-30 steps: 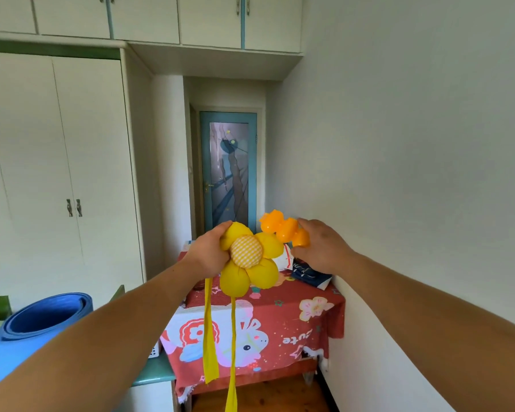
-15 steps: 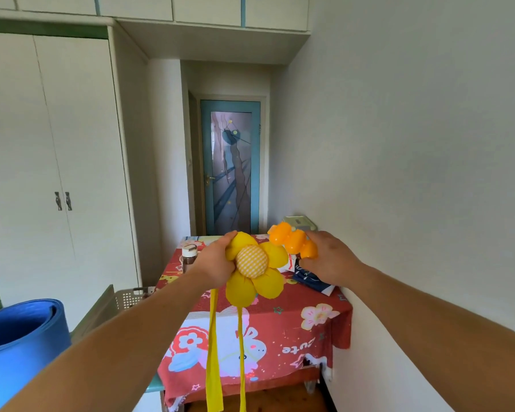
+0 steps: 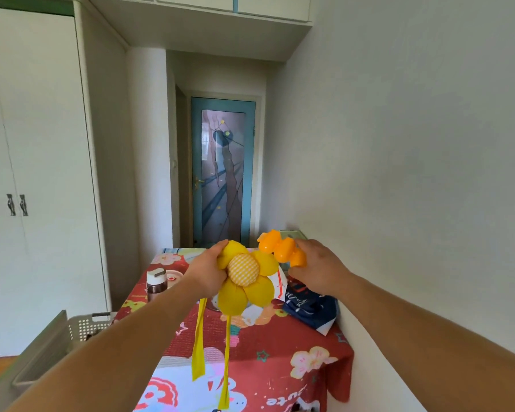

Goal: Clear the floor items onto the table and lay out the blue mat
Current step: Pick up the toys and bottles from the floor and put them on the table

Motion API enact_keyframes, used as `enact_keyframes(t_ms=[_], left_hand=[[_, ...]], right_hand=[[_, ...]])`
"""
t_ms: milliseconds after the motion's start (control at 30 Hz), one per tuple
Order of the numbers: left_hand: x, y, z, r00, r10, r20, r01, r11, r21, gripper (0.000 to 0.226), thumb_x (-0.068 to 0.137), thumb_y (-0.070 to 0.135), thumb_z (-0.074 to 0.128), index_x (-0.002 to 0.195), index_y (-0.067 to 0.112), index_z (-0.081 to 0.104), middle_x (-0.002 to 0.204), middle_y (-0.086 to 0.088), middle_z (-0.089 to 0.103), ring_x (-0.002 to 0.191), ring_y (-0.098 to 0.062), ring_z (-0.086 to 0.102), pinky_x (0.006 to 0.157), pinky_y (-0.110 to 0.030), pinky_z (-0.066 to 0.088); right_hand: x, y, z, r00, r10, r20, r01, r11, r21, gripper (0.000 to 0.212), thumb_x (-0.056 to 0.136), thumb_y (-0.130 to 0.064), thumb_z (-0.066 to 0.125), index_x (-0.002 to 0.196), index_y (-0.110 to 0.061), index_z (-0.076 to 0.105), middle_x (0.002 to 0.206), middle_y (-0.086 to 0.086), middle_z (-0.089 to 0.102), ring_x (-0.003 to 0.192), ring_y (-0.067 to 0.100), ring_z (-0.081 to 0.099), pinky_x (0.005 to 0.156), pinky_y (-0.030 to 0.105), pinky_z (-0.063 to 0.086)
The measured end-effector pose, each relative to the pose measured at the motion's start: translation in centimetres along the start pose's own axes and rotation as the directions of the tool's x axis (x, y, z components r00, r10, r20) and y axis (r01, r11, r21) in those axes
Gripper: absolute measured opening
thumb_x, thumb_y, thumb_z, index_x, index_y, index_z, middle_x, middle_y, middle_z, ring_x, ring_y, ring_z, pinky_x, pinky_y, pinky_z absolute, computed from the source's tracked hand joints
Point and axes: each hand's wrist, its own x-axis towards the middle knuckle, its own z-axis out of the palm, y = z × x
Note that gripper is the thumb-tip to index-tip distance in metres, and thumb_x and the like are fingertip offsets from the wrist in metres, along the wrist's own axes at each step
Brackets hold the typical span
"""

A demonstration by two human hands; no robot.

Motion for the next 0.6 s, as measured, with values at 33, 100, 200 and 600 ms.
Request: enact_keyframes(t_ms=[33, 100, 200, 600], left_hand=[[1.1, 0.0, 0.6, 1.0, -0.012, -0.002, 0.012, 1.0, 0.01, 0.066, 0.093, 0.01, 0.047, 0.146, 0.027, 0.012, 0.135, -0.012, 0.048, 0.109, -0.026, 0.055, 0.095, -0.036, 0.05], [3.2, 0.1, 1.6, 0.999, -0.044, -0.01, 0.044, 0.999, 0.01, 0.068, 0.092, 0.008, 0.047, 0.146, 0.028, 0.012, 0.136, -0.012, 0.048, 0.11, -0.026, 0.055, 0.094, -0.034, 0.049], [6.8, 0.6, 4.3, 0.996, -0.079, -0.031, 0.079, 0.997, -0.017, 0.068, 0.09, 0.007, 0.048, 0.146, 0.028, 0.016, 0.136, -0.013, 0.048, 0.112, -0.027, 0.054, 0.095, -0.035, 0.046], [18.2, -2.8, 15.2, 0.957, -0.291, -0.005, 0.291, 0.957, 0.004, 0.071, 0.086, 0.004, 0.049, 0.145, 0.029, 0.019, 0.142, -0.011, 0.043, 0.115, -0.03, 0.052, 0.087, -0.032, 0.049]], right_hand=[[1.0, 0.8, 0.3, 1.0, -0.02, 0.006, 0.02, 1.0, 0.008, 0.039, 0.083, -0.023, 0.061, 0.12, -0.015, 0.051, 0.117, 0.01, 0.055, 0.103, 0.026, 0.052, 0.084, 0.034, 0.042], [2.8, 2.1, 0.9, 0.999, -0.046, 0.023, 0.046, 0.998, 0.031, 0.035, 0.083, -0.025, 0.061, 0.117, -0.018, 0.053, 0.114, 0.01, 0.057, 0.101, 0.025, 0.054, 0.086, 0.037, 0.046], [6.1, 5.3, 2.1, 0.995, -0.093, 0.046, 0.089, 0.993, 0.072, 0.032, 0.085, -0.028, 0.061, 0.114, -0.019, 0.053, 0.113, 0.008, 0.058, 0.099, 0.025, 0.055, 0.086, 0.04, 0.048], [16.9, 18.0, 9.3, 0.981, -0.092, 0.17, 0.07, 0.989, 0.132, 0.051, 0.088, -0.032, 0.059, 0.134, -0.025, 0.04, 0.128, 0.004, 0.049, 0.106, 0.02, 0.049, 0.081, 0.027, 0.036]])
